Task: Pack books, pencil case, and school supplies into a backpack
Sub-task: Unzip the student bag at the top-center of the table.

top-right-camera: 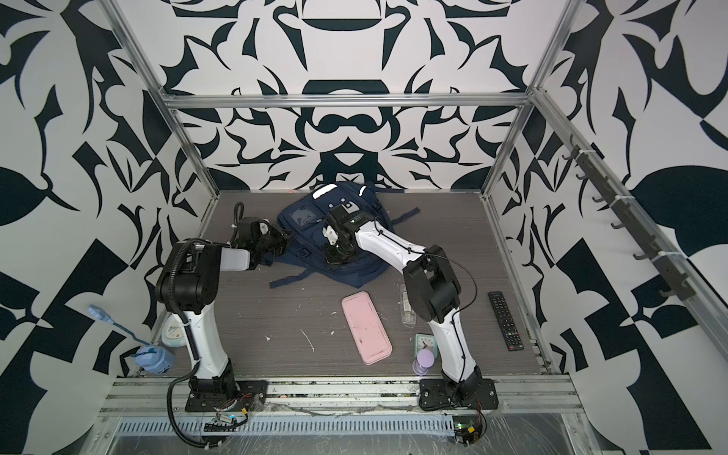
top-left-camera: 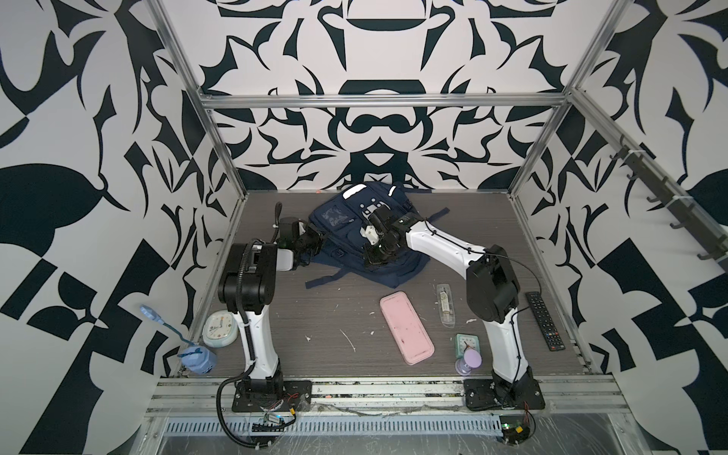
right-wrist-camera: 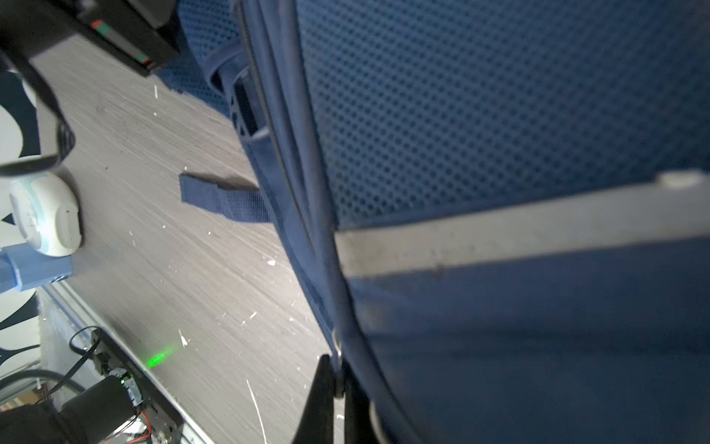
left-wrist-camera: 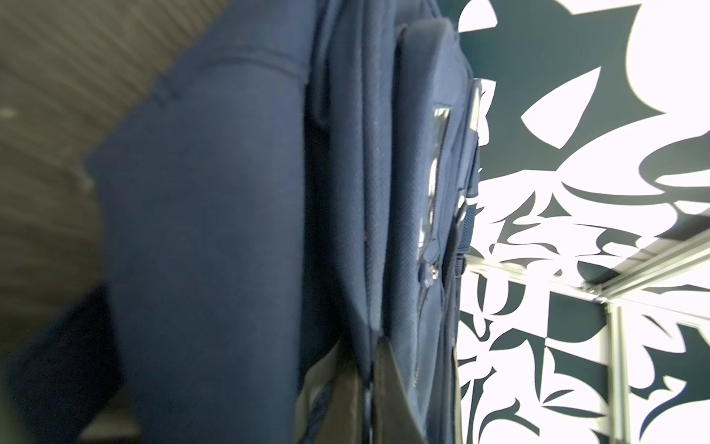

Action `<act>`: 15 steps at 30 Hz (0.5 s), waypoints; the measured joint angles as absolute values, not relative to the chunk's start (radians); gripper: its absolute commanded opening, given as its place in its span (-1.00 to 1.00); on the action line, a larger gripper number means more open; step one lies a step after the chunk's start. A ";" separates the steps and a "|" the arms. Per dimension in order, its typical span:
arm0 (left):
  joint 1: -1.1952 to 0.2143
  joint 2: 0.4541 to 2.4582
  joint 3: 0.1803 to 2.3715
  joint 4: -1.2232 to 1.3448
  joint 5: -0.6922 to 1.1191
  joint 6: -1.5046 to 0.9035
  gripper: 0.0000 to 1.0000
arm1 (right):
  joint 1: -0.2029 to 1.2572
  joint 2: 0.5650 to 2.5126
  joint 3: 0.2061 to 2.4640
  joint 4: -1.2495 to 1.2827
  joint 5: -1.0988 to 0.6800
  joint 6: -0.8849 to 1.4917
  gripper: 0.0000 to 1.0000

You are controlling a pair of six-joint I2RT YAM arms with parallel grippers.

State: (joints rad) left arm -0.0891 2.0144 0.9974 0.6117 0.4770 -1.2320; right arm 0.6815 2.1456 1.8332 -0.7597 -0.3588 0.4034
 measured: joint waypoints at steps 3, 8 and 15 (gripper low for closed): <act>-0.110 2.003 0.981 0.641 0.453 -1.255 -1.00 | 0.684 2.194 1.893 -0.766 -0.359 0.404 -1.00; -0.157 1.962 0.949 0.661 0.433 -1.272 -1.00 | 0.684 2.318 2.072 -0.790 -0.360 0.406 -1.00; -0.168 1.929 0.922 0.660 0.413 -1.268 -1.00 | 0.692 2.472 2.328 -0.868 -0.371 0.418 -1.00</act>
State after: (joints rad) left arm -0.1684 1.9285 0.9222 0.6601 0.4126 -1.2682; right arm 0.6918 2.4722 2.3280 -0.8684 -0.3710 0.4175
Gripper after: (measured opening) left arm 0.059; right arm 0.079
